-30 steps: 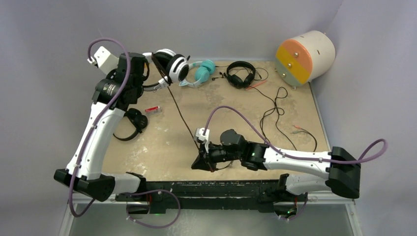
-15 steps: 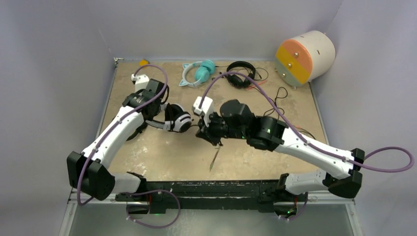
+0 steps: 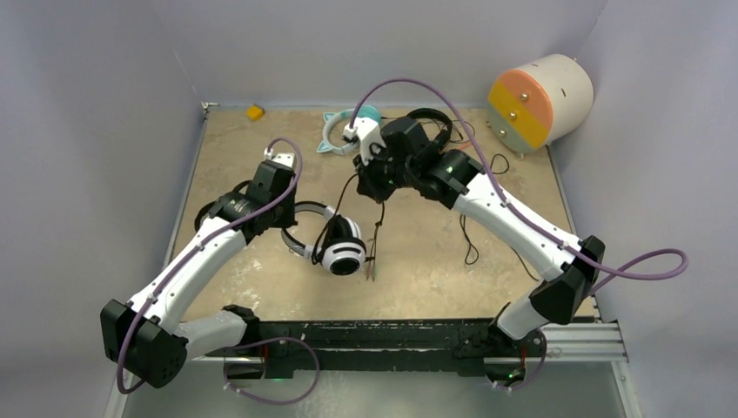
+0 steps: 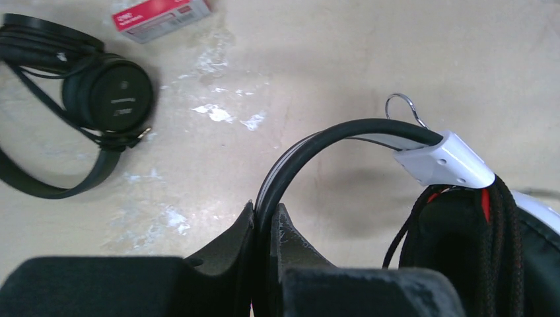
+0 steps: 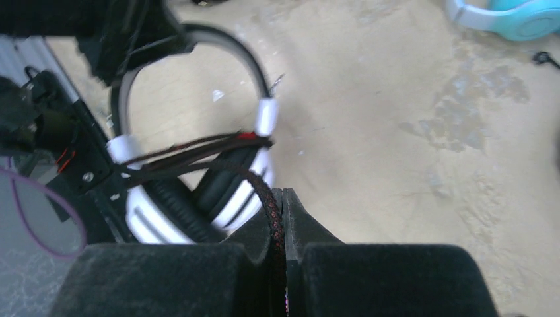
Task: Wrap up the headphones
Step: Wrap the headphones cable around the headphones.
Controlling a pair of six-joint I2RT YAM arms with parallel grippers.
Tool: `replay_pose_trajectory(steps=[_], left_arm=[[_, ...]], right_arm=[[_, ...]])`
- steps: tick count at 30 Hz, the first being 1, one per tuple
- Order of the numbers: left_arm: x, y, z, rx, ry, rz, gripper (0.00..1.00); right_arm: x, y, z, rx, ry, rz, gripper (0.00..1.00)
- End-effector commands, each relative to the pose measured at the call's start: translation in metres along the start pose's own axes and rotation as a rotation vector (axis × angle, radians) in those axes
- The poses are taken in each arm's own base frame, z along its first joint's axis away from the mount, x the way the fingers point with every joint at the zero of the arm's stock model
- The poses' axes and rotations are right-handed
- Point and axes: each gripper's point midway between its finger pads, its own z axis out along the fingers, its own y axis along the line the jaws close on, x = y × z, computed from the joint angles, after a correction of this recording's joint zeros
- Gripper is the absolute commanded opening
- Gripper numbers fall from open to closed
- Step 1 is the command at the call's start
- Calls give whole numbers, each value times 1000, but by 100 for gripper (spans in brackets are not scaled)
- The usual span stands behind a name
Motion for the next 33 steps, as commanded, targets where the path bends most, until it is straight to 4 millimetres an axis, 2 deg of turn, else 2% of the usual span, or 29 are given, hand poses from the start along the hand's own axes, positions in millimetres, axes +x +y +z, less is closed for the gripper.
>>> replay_pose_trajectory(steps=[1, 4, 9, 12, 15, 18, 22, 28, 33], left_arm=[[-18, -23, -11, 139, -90, 13, 0], [-10, -21, -2, 119, -58, 44, 0], [6, -48, 2, 215, 16, 96, 0], [5, -54, -2, 251, 13, 103, 0], [3, -65, -11, 329, 0, 115, 0], [1, -95, -36, 527, 5, 126, 0], [-15, -122, -87, 762, -76, 122, 0], [-51, -117, -146, 798, -194, -43, 0], [-81, -110, -174, 814, -241, -228, 0]], right_arm=[[-29, -30, -24, 23, -71, 17, 0], [-37, -51, -32, 54, -97, 53, 0], [-35, -94, -40, 126, -104, 141, 0], [-18, -111, -27, 129, -80, 225, 0], [1, -110, -1, 71, -48, 269, 0], [20, -102, 28, -18, -16, 311, 0], [39, -95, 51, -91, -11, 347, 0], [55, -92, 58, -102, -45, 352, 2], [67, -77, 60, -176, -119, 348, 8]])
